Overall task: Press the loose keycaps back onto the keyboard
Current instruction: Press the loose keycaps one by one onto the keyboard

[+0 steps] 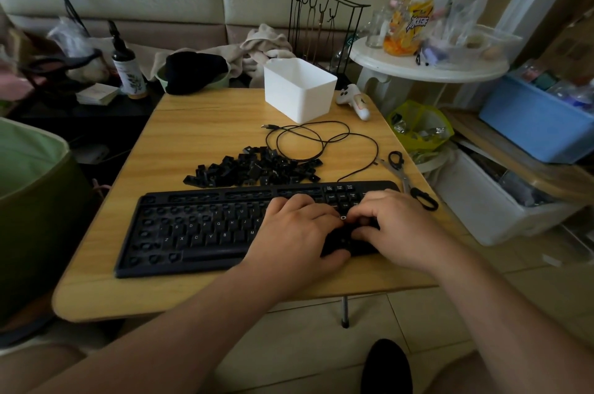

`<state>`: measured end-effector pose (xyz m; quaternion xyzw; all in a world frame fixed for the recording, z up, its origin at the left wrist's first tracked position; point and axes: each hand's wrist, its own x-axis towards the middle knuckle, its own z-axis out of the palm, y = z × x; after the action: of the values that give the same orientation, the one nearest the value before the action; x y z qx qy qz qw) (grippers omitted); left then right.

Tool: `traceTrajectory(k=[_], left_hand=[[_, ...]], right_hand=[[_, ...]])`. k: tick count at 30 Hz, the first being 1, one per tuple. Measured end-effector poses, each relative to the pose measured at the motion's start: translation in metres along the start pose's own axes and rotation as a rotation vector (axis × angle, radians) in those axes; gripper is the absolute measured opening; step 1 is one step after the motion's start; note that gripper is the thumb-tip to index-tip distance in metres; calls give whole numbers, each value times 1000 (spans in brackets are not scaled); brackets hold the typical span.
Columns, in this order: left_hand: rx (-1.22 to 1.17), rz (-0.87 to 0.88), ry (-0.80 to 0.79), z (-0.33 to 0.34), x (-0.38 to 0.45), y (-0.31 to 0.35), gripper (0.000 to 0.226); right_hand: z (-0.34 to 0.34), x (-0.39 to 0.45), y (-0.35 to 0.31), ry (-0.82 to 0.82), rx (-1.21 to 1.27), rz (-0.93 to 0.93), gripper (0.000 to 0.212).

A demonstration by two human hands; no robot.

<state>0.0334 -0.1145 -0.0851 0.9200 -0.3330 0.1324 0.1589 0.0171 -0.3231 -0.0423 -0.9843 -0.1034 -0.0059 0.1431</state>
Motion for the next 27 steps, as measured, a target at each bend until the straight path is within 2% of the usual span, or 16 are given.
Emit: traceTrajectory(k=[9, 13, 19, 22, 27], left_hand=[[-2, 27, 20, 1, 0, -1, 49], [-13, 37, 33, 1, -1, -1, 46], [-12, 35, 26, 0, -2, -1, 45], [0, 27, 45, 3, -4, 0, 46], [45, 26, 77, 3, -6, 3, 46]], right_hand=[[-6, 8, -1, 28, 23, -19, 13], [1, 2, 3, 95, -31, -104, 31], [15, -3, 12, 199, -202, -295, 18], [20, -5, 14, 248, -243, -337, 16], [18, -5, 14, 240, -235, -338, 14]])
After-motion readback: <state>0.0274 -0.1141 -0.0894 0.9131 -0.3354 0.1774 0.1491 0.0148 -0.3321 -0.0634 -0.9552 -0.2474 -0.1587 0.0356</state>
